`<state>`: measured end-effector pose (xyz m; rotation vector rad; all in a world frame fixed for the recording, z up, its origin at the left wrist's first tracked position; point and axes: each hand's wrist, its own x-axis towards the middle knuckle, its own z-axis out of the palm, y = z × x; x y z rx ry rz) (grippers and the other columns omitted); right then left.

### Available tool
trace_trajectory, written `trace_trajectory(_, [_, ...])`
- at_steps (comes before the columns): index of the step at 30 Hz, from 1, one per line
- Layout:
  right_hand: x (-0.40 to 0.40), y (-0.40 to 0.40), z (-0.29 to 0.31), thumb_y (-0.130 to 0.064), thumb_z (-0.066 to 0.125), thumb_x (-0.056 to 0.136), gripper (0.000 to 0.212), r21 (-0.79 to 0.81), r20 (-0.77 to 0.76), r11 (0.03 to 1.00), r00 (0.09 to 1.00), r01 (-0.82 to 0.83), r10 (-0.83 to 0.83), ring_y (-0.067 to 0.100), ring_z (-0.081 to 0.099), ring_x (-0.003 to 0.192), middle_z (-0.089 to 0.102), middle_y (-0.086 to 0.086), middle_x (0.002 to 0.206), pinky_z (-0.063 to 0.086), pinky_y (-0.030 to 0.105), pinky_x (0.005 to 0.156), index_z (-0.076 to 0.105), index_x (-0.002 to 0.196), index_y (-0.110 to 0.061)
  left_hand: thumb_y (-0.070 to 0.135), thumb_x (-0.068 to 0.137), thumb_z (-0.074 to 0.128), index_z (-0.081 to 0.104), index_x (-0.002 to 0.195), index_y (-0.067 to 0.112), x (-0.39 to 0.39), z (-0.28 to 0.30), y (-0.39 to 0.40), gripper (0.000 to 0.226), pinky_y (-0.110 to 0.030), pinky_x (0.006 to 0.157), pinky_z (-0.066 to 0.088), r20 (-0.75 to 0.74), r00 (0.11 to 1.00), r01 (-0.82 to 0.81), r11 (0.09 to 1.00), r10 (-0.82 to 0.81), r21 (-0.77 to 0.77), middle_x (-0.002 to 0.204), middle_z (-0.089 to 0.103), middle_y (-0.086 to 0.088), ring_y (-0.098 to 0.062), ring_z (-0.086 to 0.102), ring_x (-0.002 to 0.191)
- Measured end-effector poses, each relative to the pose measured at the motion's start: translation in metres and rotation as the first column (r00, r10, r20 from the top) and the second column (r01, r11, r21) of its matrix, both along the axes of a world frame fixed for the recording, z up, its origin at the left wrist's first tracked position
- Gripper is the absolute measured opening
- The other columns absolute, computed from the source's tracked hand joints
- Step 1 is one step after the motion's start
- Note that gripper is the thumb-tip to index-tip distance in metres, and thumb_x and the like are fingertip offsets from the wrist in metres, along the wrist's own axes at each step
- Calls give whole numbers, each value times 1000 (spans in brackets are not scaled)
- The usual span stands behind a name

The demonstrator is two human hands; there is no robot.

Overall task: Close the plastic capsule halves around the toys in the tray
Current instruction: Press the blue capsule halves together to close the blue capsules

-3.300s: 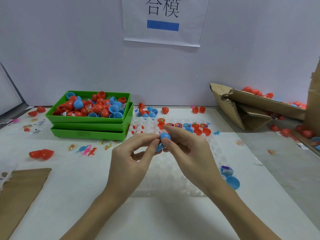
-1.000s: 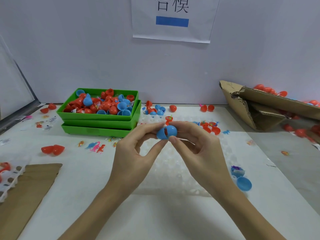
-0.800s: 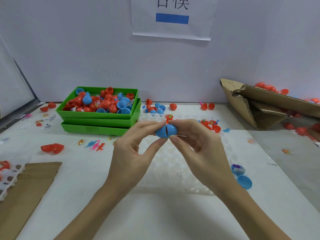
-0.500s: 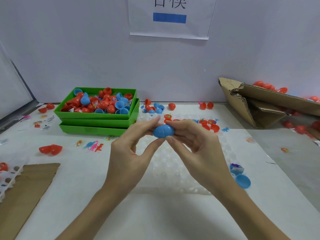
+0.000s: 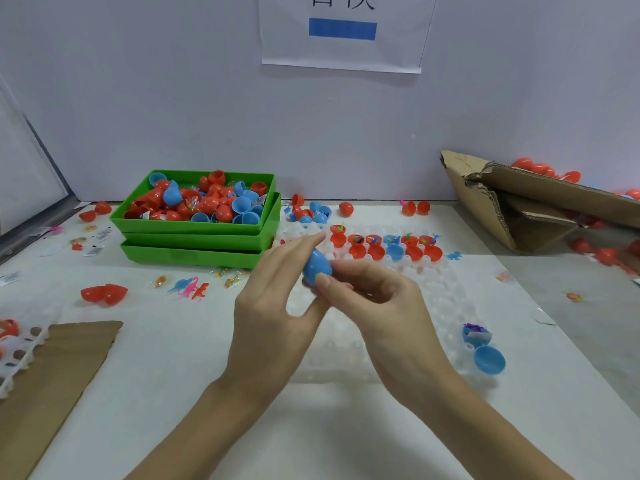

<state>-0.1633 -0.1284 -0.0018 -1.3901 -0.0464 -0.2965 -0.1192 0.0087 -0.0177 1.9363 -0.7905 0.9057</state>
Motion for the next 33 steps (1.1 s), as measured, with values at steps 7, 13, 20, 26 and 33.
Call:
trace_trajectory(7, [4, -1, 2, -23, 68, 97, 29, 399, -86, 894, 962, -204, 258, 30, 68, 118, 72, 16, 121, 58, 32, 95, 72, 120, -4, 29, 93, 71, 66, 134, 12, 5, 2, 4, 45, -21, 105, 50, -178, 977, 105, 990, -121, -99, 130, 71, 5, -9, 64, 126])
trace_trajectory(13, [3, -5, 7, -17, 59, 104, 32, 547, 3, 700, 837, -460, 548, 29, 56, 135, 62, 17, 140, 49, 33, 108, 67, 132, -4, 34, 98, 70, 65, 124, 15, 3, 8, 5, 32, -20, 102, 47, -251, 915, 262, 938, -315, -225, 123, 70, 6, -20, 63, 125])
trace_trajectory(20, [5, 1, -4, -12, 55, 105, 25, 665, 38, 571, 786, -481, 617, 20, 66, 115, 69, 7, 121, 51, 29, 100, 72, 122, -6, 29, 98, 65, 64, 118, 11, -3, 13, 4, 27, -28, 94, 49, -183, 904, 344, 911, -386, -226, 111, 67, 0, -28, 64, 110])
trace_trajectory(26, [8, 14, -15, -27, 70, 97, 31, 678, 43, 580, 813, -451, 581, 12, 63, 118, 68, 2, 122, 33, 33, 121, 73, 123, -10, 25, 99, 64, 66, 116, 3, -6, 14, 2, 28, -26, 93, 49, -98, 949, 280, 942, -301, -186, 108, 67, -3, -26, 64, 106])
trace_trajectory(33, [8, 9, -14, -27, 68, 97, 32, 645, 50, 618, 832, -450, 553, 13, 65, 107, 69, 1, 114, 45, 27, 110, 72, 123, -9, 24, 98, 66, 67, 116, 6, -8, 16, 1, 25, -26, 90, 48, -99, 946, 287, 940, -309, -187, 109, 67, 0, -23, 64, 106])
